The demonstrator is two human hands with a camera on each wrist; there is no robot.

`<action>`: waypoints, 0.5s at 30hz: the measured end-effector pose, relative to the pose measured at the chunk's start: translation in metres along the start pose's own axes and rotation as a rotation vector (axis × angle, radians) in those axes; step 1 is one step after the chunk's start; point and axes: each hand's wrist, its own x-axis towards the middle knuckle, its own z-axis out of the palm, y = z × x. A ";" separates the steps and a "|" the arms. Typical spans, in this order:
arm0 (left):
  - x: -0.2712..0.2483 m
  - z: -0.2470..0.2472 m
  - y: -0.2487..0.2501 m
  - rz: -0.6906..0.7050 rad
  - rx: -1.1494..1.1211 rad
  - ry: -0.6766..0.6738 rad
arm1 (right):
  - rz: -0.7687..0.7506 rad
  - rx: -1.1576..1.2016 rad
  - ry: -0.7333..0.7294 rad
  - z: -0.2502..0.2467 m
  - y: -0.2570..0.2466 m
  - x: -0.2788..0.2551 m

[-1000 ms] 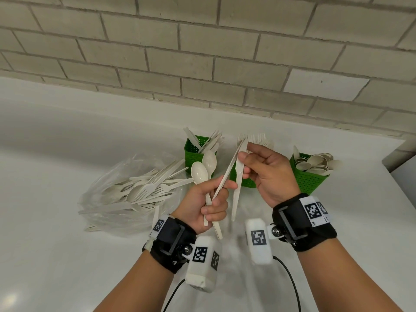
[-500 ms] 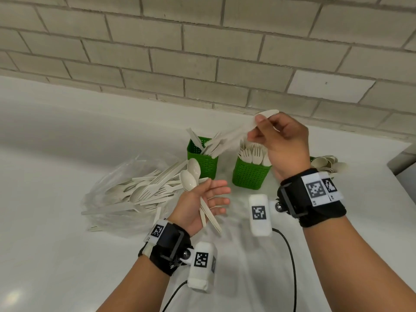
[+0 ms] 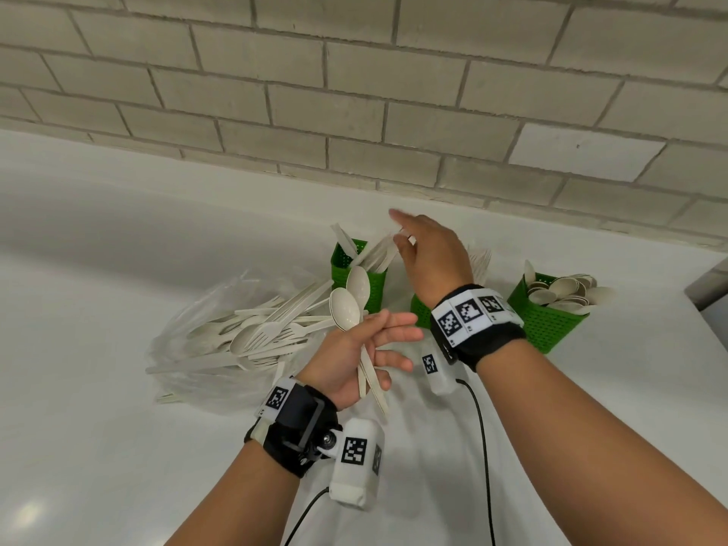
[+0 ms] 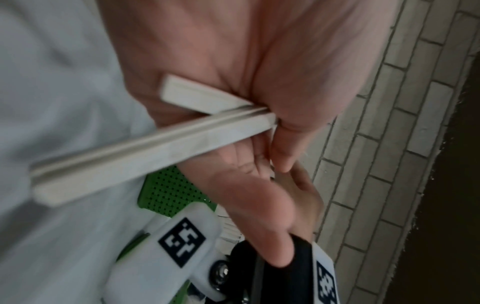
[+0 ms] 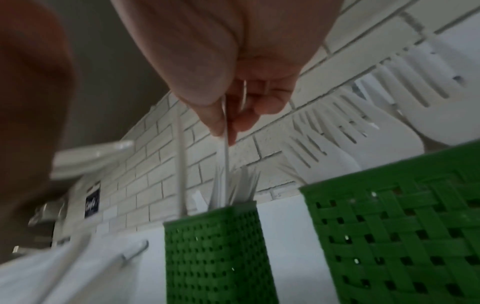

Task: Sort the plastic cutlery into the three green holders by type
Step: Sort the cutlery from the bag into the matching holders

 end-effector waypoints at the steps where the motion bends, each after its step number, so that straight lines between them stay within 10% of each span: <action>1: 0.000 0.000 0.000 -0.004 0.006 -0.006 | -0.014 -0.132 -0.070 0.004 0.000 0.000; 4: -0.002 0.000 0.000 -0.007 0.042 -0.011 | -0.021 -0.353 -0.150 0.006 -0.003 -0.003; 7: -0.003 -0.002 0.001 -0.005 0.059 -0.012 | 0.052 0.060 -0.062 -0.007 -0.014 -0.011; 11: -0.003 -0.001 0.001 -0.001 0.082 -0.031 | 0.150 0.452 -0.466 -0.019 -0.021 -0.033; 15: -0.002 0.002 -0.005 0.046 0.129 -0.003 | 0.334 0.632 -0.068 -0.025 -0.007 -0.037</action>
